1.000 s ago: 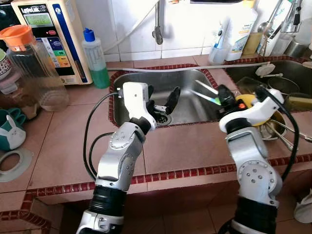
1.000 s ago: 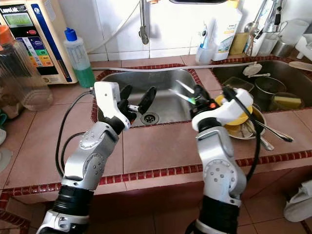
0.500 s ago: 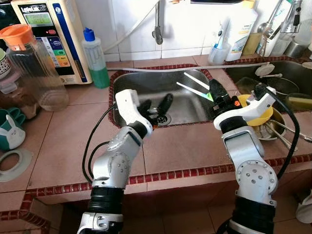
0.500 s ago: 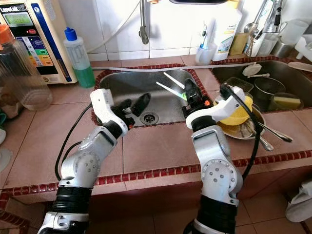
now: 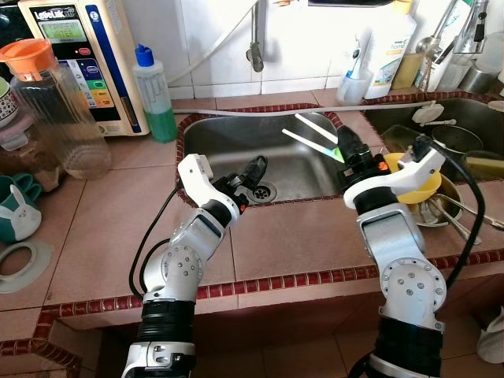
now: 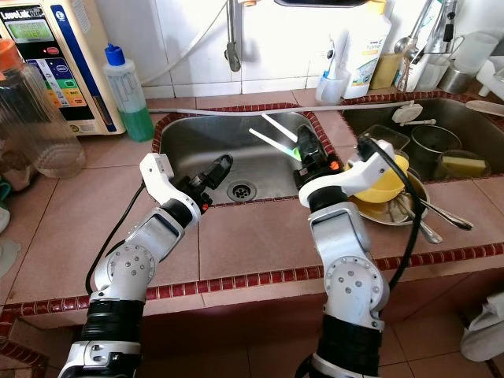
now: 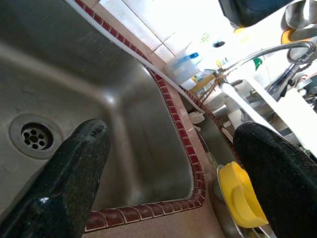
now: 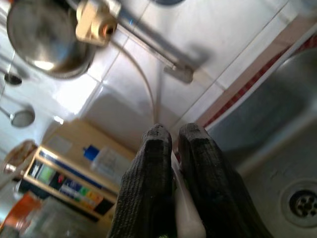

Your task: Kitchen organization

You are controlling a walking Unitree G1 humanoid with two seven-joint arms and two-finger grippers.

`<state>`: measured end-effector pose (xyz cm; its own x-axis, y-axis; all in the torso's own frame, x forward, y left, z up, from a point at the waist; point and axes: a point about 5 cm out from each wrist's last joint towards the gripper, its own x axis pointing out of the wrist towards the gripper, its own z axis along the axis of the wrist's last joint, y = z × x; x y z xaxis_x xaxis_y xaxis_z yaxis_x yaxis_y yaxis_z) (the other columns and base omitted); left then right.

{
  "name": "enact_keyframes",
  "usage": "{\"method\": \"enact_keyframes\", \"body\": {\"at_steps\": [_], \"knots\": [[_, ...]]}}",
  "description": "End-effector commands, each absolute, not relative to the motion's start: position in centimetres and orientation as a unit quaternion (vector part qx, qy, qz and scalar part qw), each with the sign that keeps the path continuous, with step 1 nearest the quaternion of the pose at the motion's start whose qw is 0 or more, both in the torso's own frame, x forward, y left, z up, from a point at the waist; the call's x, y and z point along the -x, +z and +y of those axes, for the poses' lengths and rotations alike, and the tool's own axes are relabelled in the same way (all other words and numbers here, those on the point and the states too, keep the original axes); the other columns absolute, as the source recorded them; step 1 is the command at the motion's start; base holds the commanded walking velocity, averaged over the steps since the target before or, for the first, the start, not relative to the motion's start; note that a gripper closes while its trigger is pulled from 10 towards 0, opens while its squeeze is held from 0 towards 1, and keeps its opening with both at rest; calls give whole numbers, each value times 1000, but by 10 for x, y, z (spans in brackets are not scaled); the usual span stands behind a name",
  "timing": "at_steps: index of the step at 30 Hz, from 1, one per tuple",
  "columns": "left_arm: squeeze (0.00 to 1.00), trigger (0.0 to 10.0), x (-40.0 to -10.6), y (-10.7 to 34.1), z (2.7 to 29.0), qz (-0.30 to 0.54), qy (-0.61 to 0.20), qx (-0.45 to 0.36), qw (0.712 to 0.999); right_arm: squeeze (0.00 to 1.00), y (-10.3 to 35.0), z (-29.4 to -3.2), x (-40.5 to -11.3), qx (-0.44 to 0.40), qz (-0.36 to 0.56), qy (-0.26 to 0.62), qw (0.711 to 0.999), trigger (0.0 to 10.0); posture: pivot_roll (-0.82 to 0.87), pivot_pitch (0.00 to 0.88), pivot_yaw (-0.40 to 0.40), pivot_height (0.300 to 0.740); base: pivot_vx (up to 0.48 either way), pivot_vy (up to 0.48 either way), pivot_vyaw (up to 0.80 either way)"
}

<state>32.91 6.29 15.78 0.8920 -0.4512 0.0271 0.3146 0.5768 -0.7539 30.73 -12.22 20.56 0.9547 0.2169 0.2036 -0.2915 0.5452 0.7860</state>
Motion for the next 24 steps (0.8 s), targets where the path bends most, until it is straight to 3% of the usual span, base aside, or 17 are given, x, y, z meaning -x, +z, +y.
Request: {"method": "enact_keyframes", "body": {"at_steps": [1,10,24], "knots": [[0,10000,-334,208,19,35,-295,412,861,0,195,-106,-303,-451,-16,159,878,0,64,0,22,740,0,0,0],[0,10000,-337,212,27,0,-291,375,880,0,193,-107,-304,-421,-19,153,894,0,67,0,23,740,0,0,0],[0,10000,-346,224,14,-11,-302,401,865,0,205,-99,-307,-431,-50,172,884,0,62,0,32,740,0,0,0]]}}
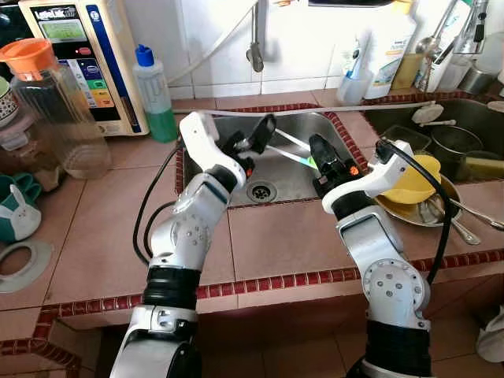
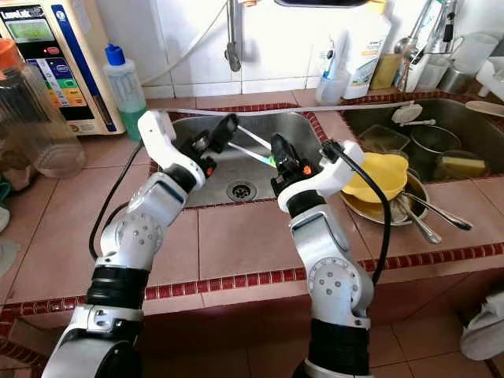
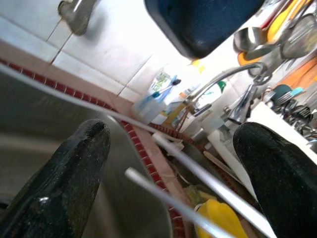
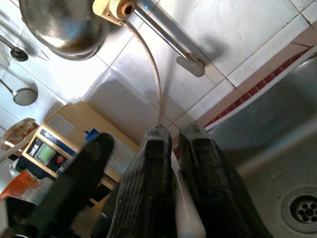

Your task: Kitchen organization

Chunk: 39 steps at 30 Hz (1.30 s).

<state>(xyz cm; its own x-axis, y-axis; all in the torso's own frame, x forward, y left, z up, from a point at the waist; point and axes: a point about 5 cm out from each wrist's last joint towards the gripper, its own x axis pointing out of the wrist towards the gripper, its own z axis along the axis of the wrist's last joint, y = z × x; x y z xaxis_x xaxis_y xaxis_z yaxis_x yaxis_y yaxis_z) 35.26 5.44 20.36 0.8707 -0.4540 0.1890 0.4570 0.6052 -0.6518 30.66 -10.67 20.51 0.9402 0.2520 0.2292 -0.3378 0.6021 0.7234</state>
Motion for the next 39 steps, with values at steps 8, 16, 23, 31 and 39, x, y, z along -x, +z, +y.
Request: {"method": "enact_keyframes", "body": {"at_steps": [8,16,23,31,39], "knots": [[0,10000,-347,223,11,-4,-305,413,858,0,218,-114,-320,-392,-95,129,906,0,68,0,36,740,0,0,0],[0,10000,-345,205,5,70,-286,514,806,0,220,-125,-323,-438,-106,112,886,0,66,0,37,740,0,0,0],[0,10000,-341,205,-5,93,-302,544,777,0,217,-113,-322,-478,-97,131,863,0,66,0,37,740,0,0,0],[0,10000,-339,225,-16,80,-328,580,741,0,204,-106,-326,-499,-64,93,859,0,67,0,41,740,0,0,0],[0,10000,-336,217,-17,86,-334,550,761,0,198,-94,-325,-512,-39,105,851,0,65,0,42,740,0,0,0]]}}
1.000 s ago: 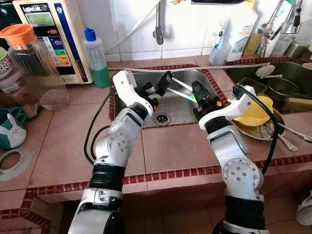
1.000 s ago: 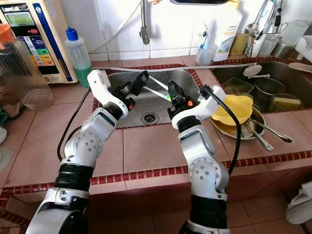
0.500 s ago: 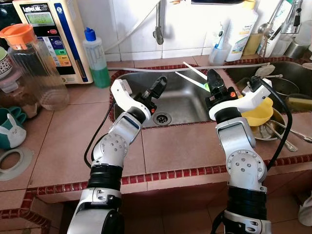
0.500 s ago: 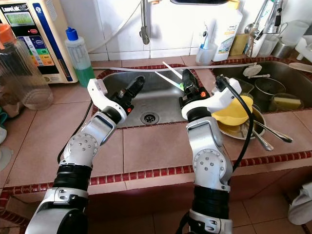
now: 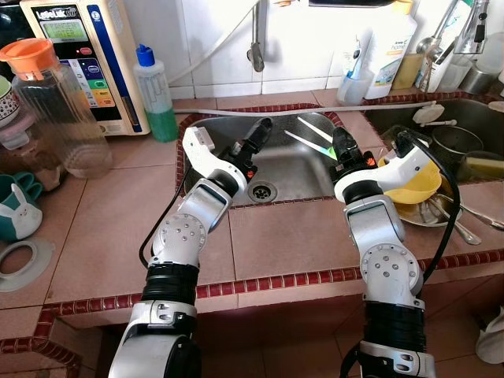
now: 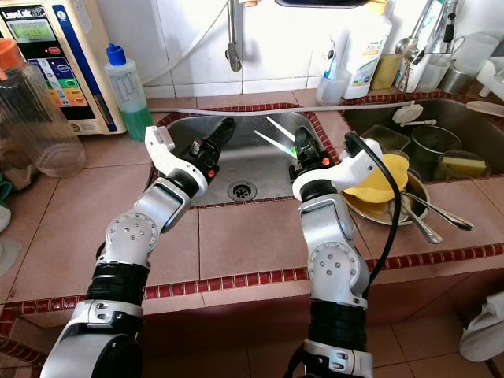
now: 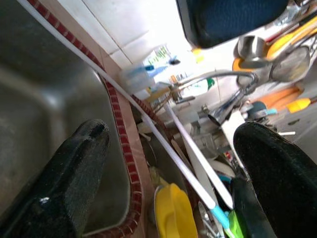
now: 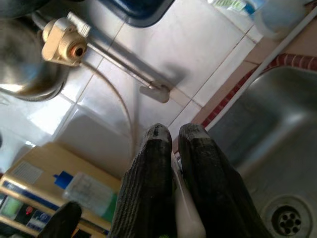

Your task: Kitchen organization

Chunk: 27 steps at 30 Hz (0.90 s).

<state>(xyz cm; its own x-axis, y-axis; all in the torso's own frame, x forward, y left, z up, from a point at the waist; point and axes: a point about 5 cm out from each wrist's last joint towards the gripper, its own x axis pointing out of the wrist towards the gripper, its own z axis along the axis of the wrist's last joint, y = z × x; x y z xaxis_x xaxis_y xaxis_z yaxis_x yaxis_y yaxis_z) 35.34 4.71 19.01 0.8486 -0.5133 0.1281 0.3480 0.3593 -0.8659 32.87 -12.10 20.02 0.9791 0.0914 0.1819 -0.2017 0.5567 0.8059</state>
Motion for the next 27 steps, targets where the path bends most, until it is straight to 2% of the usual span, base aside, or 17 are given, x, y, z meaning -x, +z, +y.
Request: {"method": "enact_keyframes", "body": {"at_steps": [1,4,11,17,18,25,26,27], "knots": [[0,10000,-336,216,-17,87,-333,551,760,0,198,-92,-325,-522,-39,111,845,0,65,0,42,740,0,0,0],[0,10000,-334,214,-18,92,-335,551,759,0,204,-85,-324,-562,-43,137,815,0,66,0,44,740,0,0,0],[0,10000,-334,218,-19,89,-346,551,754,0,200,-67,-326,-597,5,170,784,0,74,0,39,740,0,0,0],[0,10000,-334,217,-17,86,-347,550,755,0,196,-57,-320,-595,33,209,776,0,74,0,37,740,0,0,0],[0,10000,-333,218,-18,86,-354,552,750,0,196,-51,-315,-598,43,242,763,0,72,0,37,740,0,0,0],[0,10000,-330,219,-22,90,-372,557,737,0,196,-47,-309,-592,45,277,755,0,69,0,34,740,0,0,0],[0,7373,-330,219,-21,90,-371,561,735,0,195,-48,-309,-592,46,276,756,0,69,0,34,740,0,0,0],[0,3059,-330,219,-20,90,-369,564,733,0,195,-48,-309,-594,45,273,755,0,70,0,33,740,0,0,0]]}}
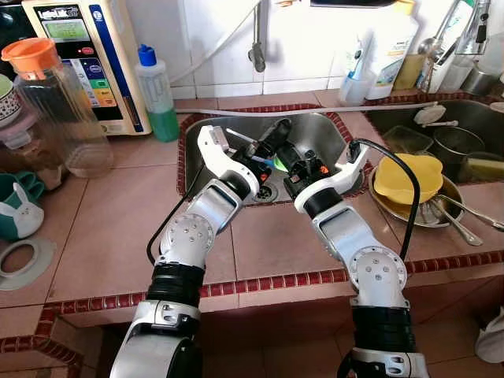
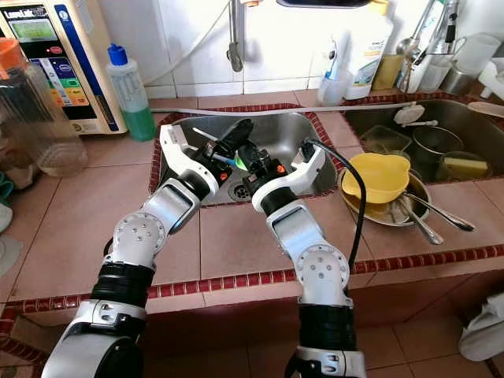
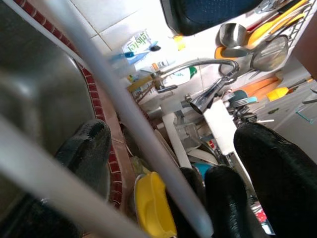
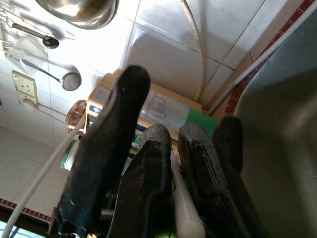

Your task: Kitchen organization

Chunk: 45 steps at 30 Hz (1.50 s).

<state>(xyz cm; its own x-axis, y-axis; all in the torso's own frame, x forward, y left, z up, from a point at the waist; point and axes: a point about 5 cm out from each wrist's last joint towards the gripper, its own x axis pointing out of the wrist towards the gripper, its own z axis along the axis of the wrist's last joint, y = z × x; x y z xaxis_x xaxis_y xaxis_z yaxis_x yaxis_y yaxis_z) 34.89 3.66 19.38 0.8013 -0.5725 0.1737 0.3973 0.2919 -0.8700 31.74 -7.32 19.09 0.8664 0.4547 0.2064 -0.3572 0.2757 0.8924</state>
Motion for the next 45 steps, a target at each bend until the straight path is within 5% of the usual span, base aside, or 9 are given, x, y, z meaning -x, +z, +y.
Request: {"method": "enact_keyframes", "body": {"at_steps": [1,2,45], "knots": [[0,1020,-331,218,-20,89,-367,565,734,0,194,-50,-310,-595,43,270,756,0,70,0,33,740,0,0,0],[0,1804,-331,218,-19,88,-367,564,734,0,194,-50,-310,-595,42,269,756,0,72,0,33,740,0,0,0],[0,1843,-331,219,-18,87,-368,568,731,0,194,-51,-310,-594,42,269,757,0,72,0,33,740,0,0,0]]}}
